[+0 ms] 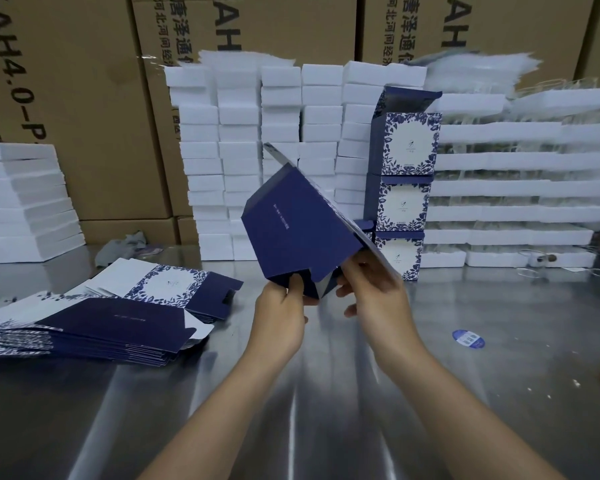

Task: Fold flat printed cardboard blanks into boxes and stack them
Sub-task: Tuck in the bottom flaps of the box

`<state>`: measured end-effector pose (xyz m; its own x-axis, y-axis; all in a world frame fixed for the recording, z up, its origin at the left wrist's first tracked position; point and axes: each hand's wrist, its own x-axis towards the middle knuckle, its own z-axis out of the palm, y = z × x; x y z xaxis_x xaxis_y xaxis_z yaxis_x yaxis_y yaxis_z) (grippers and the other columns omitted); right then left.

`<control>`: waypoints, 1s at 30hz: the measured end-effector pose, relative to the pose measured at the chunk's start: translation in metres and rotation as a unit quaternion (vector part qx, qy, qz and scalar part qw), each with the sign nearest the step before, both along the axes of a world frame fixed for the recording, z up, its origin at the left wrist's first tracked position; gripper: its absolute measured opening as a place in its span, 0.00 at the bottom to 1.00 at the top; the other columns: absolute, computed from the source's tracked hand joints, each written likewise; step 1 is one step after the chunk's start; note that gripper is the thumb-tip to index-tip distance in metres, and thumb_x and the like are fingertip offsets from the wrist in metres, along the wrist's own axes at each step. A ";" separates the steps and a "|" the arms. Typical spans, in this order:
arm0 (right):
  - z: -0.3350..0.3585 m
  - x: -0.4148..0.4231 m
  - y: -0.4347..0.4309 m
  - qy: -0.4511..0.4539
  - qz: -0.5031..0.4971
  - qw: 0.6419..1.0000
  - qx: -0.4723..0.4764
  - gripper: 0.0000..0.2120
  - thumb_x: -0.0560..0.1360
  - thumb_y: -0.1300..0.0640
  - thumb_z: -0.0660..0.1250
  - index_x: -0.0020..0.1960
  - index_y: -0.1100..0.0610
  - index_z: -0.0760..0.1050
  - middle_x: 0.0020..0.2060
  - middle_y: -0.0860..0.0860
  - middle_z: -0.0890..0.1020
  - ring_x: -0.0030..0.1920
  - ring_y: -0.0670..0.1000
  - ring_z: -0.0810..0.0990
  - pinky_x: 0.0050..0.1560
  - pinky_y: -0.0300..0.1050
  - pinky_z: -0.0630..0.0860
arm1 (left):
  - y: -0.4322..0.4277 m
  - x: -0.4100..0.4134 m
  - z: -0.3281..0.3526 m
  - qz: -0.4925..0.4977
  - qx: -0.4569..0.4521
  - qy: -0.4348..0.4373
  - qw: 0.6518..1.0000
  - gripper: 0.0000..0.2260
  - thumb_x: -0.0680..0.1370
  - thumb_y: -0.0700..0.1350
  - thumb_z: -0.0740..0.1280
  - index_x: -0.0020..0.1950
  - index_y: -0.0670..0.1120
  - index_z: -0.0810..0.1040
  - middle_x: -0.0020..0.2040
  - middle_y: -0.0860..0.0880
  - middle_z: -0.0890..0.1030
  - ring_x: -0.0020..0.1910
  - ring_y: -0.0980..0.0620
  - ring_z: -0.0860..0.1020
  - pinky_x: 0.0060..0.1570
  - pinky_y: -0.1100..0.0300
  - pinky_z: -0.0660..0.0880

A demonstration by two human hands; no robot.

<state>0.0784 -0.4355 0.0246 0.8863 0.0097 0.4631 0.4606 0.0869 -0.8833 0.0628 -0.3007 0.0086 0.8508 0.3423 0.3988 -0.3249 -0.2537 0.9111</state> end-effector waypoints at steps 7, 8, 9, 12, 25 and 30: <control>-0.014 0.020 -0.009 0.115 -0.062 0.991 -0.034 0.08 0.68 0.45 0.60 0.40 0.48 0.73 0.24 0.42 0.72 0.28 0.47 0.72 0.29 0.39 0.67 | -0.002 -0.016 0.011 0.012 0.002 -0.050 0.999 0.14 0.77 0.52 0.58 0.41 0.66 0.81 0.39 0.61 0.86 0.36 0.59 0.81 0.40 0.57 0.77; -0.014 0.022 -0.008 0.126 -0.057 0.989 -0.043 0.10 0.68 0.43 0.59 0.39 0.50 0.70 0.23 0.42 0.70 0.29 0.48 0.70 0.29 0.40 0.66 | -0.002 -0.017 0.012 0.013 -0.007 -0.060 0.998 0.13 0.77 0.52 0.58 0.39 0.63 0.80 0.37 0.60 0.85 0.32 0.58 0.78 0.37 0.59 0.74; -0.013 0.023 -0.006 0.132 -0.048 0.989 -0.042 0.11 0.68 0.43 0.58 0.38 0.51 0.67 0.23 0.42 0.67 0.29 0.49 0.67 0.29 0.40 0.64 | -0.001 -0.018 0.013 0.013 -0.017 -0.072 0.997 0.11 0.76 0.52 0.58 0.38 0.58 0.78 0.35 0.58 0.84 0.31 0.57 0.76 0.35 0.61 0.72; -0.013 0.023 -0.003 0.104 -0.026 0.994 0.008 0.12 0.69 0.43 0.59 0.41 0.52 0.66 0.28 0.47 0.66 0.30 0.48 0.61 0.27 0.38 0.60 | -0.002 -0.019 0.017 -0.008 -0.036 -0.106 0.994 0.10 0.79 0.54 0.62 0.51 0.54 0.82 0.44 0.52 0.86 0.36 0.51 0.84 0.34 0.68 0.72; 0.003 0.003 -0.003 0.148 0.032 0.983 0.099 0.20 0.84 0.41 0.62 0.37 0.51 0.72 0.25 0.47 0.63 0.25 0.47 0.64 0.26 0.39 0.62 | -0.015 -0.018 0.011 -0.107 -0.064 0.030 0.992 0.20 0.85 0.48 0.65 0.31 0.53 0.72 0.28 0.52 0.70 0.30 0.54 0.73 0.30 0.66 0.67; 0.001 -0.002 0.004 0.144 0.123 0.982 0.028 0.20 0.76 0.45 0.65 0.28 0.50 0.67 0.25 0.51 0.68 0.27 0.49 0.69 0.33 0.44 0.65 | -0.019 -0.019 0.012 -0.120 -0.119 0.018 0.986 0.23 0.85 0.48 0.63 0.29 0.54 0.76 0.27 0.53 0.74 0.29 0.56 0.73 0.34 0.62 0.70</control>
<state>0.0761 -0.4317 0.0252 0.9543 0.2214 0.2005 0.1523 0.2167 -0.9643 0.0438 -0.3201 0.0205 0.9308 0.2099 0.2993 -0.3155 0.0478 0.9477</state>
